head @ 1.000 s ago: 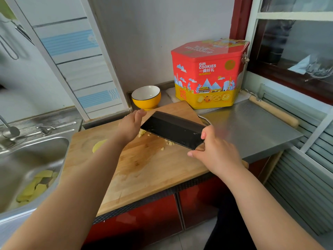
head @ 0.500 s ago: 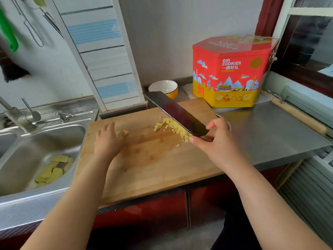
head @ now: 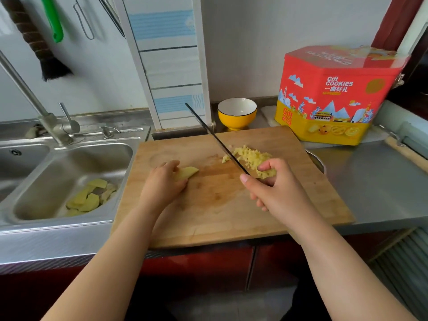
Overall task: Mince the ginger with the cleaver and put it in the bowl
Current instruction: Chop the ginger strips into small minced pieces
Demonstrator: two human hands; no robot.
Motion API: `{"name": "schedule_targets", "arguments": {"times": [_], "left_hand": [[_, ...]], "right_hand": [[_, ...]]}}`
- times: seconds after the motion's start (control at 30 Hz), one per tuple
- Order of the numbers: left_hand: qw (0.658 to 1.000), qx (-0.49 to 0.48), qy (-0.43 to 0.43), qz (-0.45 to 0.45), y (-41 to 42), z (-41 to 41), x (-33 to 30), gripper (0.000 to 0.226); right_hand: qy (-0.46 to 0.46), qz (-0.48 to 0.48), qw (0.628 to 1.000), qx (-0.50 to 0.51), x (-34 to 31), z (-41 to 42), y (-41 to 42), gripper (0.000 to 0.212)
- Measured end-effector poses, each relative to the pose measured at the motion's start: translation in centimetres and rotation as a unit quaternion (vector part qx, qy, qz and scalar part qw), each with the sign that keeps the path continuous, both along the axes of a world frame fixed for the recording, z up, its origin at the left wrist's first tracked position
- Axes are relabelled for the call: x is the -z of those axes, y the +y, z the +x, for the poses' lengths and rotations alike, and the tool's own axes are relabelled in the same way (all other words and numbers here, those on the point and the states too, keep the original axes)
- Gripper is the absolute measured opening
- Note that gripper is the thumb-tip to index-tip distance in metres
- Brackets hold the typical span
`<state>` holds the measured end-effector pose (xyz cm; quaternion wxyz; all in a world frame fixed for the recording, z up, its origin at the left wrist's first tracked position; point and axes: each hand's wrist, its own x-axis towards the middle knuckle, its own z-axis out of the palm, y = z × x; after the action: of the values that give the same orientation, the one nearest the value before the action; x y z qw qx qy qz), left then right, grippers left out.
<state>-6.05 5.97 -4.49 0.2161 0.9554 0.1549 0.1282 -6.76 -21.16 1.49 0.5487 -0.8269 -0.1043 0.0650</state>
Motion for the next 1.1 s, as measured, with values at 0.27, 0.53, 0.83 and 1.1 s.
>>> {"name": "schedule_targets", "arguments": {"times": [0.27, 0.53, 0.83, 1.1], "left_hand": [[0.998, -0.020, 0.020, 0.048, -3.9, -3.8, 0.3, 0.072], [0.999, 0.033, 0.038, -0.018, -2.7, -5.0, 0.1, 0.066], [0.996, 0.056, -0.010, -0.063, -2.3, -4.2, -0.3, 0.068], [0.993, 0.063, -0.063, -0.075, -4.6, -5.5, 0.4, 0.059]], "right_hand": [[0.061, -0.057, 0.994, -0.074, -1.6, 0.1, 1.3, 0.036], [0.053, -0.218, 0.968, -0.108, -3.0, 0.4, 3.0, 0.058], [0.010, -0.337, 0.931, -0.141, -3.9, 1.2, 5.1, 0.049], [0.031, -0.304, 0.932, -0.196, -3.6, 0.9, 4.4, 0.050]]}}
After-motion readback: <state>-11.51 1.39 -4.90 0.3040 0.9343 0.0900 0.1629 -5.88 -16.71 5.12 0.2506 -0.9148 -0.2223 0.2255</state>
